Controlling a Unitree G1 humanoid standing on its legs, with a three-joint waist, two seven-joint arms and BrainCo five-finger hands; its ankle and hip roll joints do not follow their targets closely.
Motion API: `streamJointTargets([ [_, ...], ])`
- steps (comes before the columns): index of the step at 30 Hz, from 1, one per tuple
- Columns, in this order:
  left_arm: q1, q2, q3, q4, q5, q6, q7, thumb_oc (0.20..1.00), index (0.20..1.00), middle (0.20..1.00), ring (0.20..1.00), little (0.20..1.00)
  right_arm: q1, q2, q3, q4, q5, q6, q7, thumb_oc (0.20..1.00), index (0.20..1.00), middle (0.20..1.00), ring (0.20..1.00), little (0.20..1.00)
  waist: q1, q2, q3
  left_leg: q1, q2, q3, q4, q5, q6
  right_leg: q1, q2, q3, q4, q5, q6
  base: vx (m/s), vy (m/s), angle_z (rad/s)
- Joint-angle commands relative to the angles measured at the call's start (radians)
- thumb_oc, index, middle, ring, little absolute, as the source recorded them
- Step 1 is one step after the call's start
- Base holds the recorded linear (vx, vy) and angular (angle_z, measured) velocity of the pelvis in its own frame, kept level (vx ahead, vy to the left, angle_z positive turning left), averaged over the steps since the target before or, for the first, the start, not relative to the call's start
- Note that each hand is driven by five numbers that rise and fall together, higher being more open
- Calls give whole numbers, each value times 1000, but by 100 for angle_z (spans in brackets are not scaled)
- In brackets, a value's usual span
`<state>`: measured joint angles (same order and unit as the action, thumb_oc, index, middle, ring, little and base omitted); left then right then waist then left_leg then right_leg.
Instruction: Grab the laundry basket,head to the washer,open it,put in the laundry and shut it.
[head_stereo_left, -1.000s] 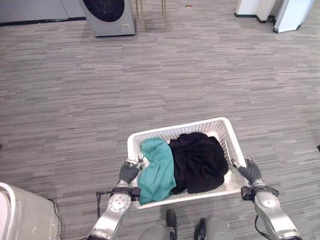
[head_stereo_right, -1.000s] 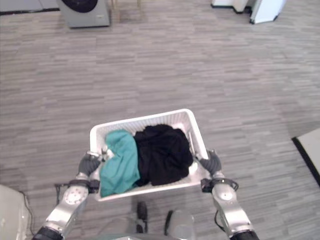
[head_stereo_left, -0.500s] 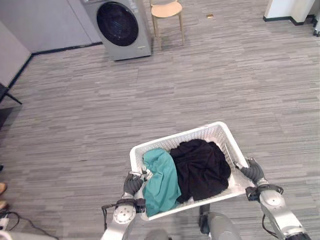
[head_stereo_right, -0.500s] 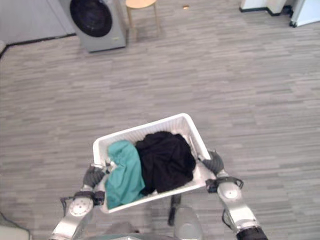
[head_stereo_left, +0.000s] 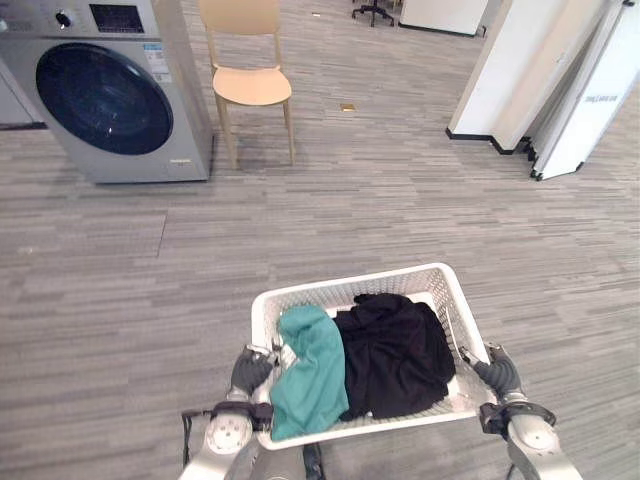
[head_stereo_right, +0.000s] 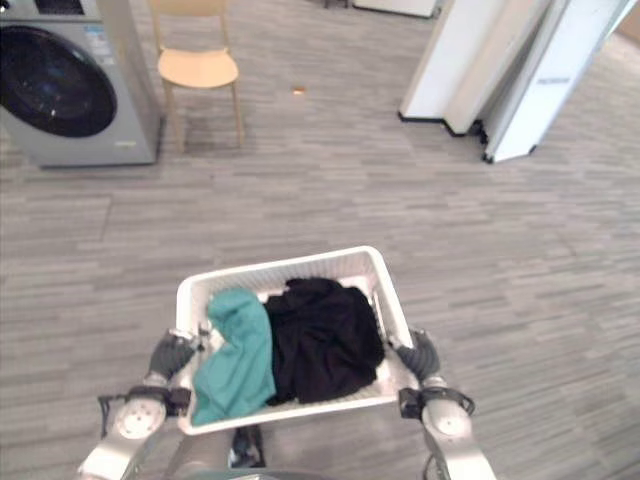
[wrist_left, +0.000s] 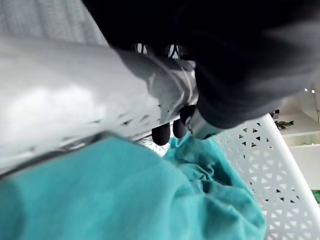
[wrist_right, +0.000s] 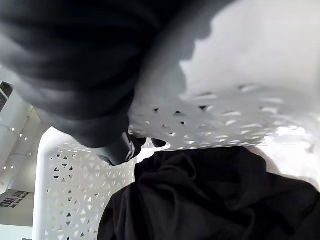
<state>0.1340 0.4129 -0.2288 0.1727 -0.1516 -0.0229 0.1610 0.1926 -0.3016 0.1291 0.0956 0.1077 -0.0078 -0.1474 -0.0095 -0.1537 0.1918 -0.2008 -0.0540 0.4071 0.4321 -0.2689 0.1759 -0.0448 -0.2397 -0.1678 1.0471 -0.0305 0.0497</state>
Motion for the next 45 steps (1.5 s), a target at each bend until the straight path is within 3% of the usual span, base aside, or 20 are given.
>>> streamJointTargets([
  [1, -18, -30, 37, -94, -63, -85, -3, 200, 200, 200, 200, 200, -113, -76, 24, -66, 81, -101, 135, 200, 200, 200, 200, 200, 11, 124, -11, 147, 104, -105, -333, 213, -153, -22, 55, -85, -626, -32, 98, 663, 196, 19],
  [3, -9, -33, 46, -102, -64, -83, -11, 200, 200, 200, 200, 200, -115, -79, 23, -64, 87, -92, 141, 200, 200, 200, 200, 200, -7, 132, 5, 208, 89, -117, -351, 187, -159, -71, 67, -133, -725, -57, 91, 578, 95, 23],
  [5, -4, -44, 55, -98, -64, -80, -17, 200, 200, 200, 200, 200, -110, -80, 13, -58, 91, -91, 138, 200, 200, 200, 200, 200, -27, 129, 15, 273, 67, -148, -376, 155, -167, -109, 98, -146, -871, -33, 104, 543, -12, 76],
  [8, -3, -60, 63, -78, -52, -86, -23, 200, 200, 200, 200, 200, -94, -79, -3, -50, 83, -94, 136, 200, 200, 200, 200, 200, -50, 126, 21, 338, 45, -207, -383, 104, -181, -170, 123, -89, -987, 20, 128, 573, -100, 86],
  [9, -1, -67, 51, -77, -36, -90, -36, 200, 200, 200, 200, 200, -68, -83, -16, -57, 86, -100, 141, 200, 200, 200, 200, 200, -51, 117, 11, 359, 29, -242, -338, 52, -190, -144, 120, -62, -1009, 36, 117, 489, -120, 102],
  [10, -1, -66, 52, -77, -36, -90, -36, 200, 200, 200, 200, 200, -68, -82, -16, -57, 86, -100, 141, 200, 200, 200, 200, 200, -53, 113, 9, 354, 26, -244, -337, 55, -189, -147, 116, -62, -1011, 39, 117, 487, -144, 136],
  [11, -9, -79, 40, -68, -32, -96, -34, 200, 200, 200, 200, 200, -62, -74, -27, -51, 97, -106, 136, 200, 200, 200, 200, 200, -58, 123, 4, 360, 37, -264, -287, 63, -215, -144, 121, -50, -975, 42, 108, 310, -126, 103],
  [13, -15, -83, 34, -64, -37, -96, -38, 200, 200, 200, 200, 200, -57, -86, -30, -50, 93, -106, 134, 200, 200, 200, 200, 200, -62, 121, -6, 344, 49, -267, -222, 73, -228, -129, 112, -58, -967, 47, 97, 376, -165, 84],
  [14, -11, -92, 29, -66, -45, -91, -45, 200, 200, 200, 200, 200, -55, -96, -40, -53, 97, -104, 131, 200, 200, 200, 200, 200, -61, 133, -10, 310, 96, -260, -62, 139, -265, -72, 126, -80, -977, 29, 66, 286, -144, 49],
  [17, -4, -92, 24, -72, -52, -88, -54, 200, 200, 200, 200, 200, -53, -105, -49, -50, 109, -96, 127, 200, 200, 200, 200, 200, -55, 124, -19, 241, 128, -233, 14, 192, -262, 1, 137, -95, -1007, -11, 38, 397, -160, 67],
  [21, -8, -91, 17, -72, -45, -75, -58, 200, 200, 200, 200, 200, -48, -114, -61, -54, 108, -91, 118, 200, 200, 200, 200, 200, -39, 109, -19, 145, 122, -197, -117, 149, -233, 69, 136, -96, -1045, -41, 45, 277, -29, -33],
  [25, -4, -92, 22, -80, -29, -68, -58, 200, 200, 200, 200, 200, -52, -104, -60, -36, 109, -91, 104, 200, 200, 200, 200, 200, -20, 137, -9, 56, 152, -181, -357, 317, -265, 151, 173, -89, -1063, -89, 47, 312, 67, -8],
  [28, 3, -91, 24, -91, -29, -66, -54, 200, 200, 200, 200, 200, -59, -98, -52, -31, 100, -93, 98, 200, 200, 200, 200, 200, -3, 136, -2, 1, 171, -183, -426, 370, -281, 204, 179, -73, -1062, -123, 48, 391, 126, -17],
  [30, 19, -91, 26, -90, -29, -66, -63, 200, 200, 200, 200, 200, -57, -84, -44, -27, 96, -93, 107, 200, 200, 200, 200, 200, -1, 145, -25, 44, 176, -161, -447, 378, -272, 242, 175, -66, -1049, -152, 65, 464, 191, -40],
  [33, 19, -86, 22, -87, -33, -64, -64, 200, 200, 200, 200, 200, -61, -71, -31, -25, 87, -94, 109, 200, 200, 200, 200, 200, 10, 136, -36, 38, 164, -162, -383, 353, -250, 246, 141, -45, -984, -159, 77, 315, 162, -58],
  [35, -3, -52, 16, -84, -28, -60, -57, 200, 200, 200, 200, 200, -81, -62, -11, -29, 74, -91, 121, 200, 200, 200, 200, 200, 3, 115, -32, 72, 139, -139, -333, 281, -202, 148, 81, -10, -725, -93, 119, 406, 263, -55],
  [38, -26, -33, 17, -76, -24, -63, -38, 200, 200, 200, 200, 200, -91, -55, 6, -37, 64, -91, 129, 200, 200, 200, 200, 200, -14, 114, -14, 137, 119, -124, -325, 224, -168, 10, 64, 15, -563, -26, 123, 239, 157, -16],
  [42, -19, -31, 40, -81, -37, -71, -35, 200, 200, 200, 200, 200, -110, -60, 9, -26, 65, -82, 136, 200, 200, 200, 200, 200, -34, 128, -6, 225, 102, -114, -340, 160, -163, -69, 51, -69, -715, -56, 98, 309, 55, -4],
  [44, -14, -35, 46, -81, -39, -70, -35, 200, 200, 200, 200, 200, -113, -63, 7, -22, 65, -81, 135, 200, 200, 200, 200, 200, -37, 126, -4, 244, 99, -119, -340, 145, -165, -77, 51, -86, -776, -44, 99, 278, -49, -15],
  [45, -10, -41, 57, -75, -38, -68, -37, 200, 200, 200, 200, 200, -115, -67, 4, -21, 67, -78, 136, 200, 200, 200, 200, 200, -44, 122, 4, 279, 90, -127, -345, 124, -172, -102, 52, -100, -904, -3, 112, 321, -96, -14],
])
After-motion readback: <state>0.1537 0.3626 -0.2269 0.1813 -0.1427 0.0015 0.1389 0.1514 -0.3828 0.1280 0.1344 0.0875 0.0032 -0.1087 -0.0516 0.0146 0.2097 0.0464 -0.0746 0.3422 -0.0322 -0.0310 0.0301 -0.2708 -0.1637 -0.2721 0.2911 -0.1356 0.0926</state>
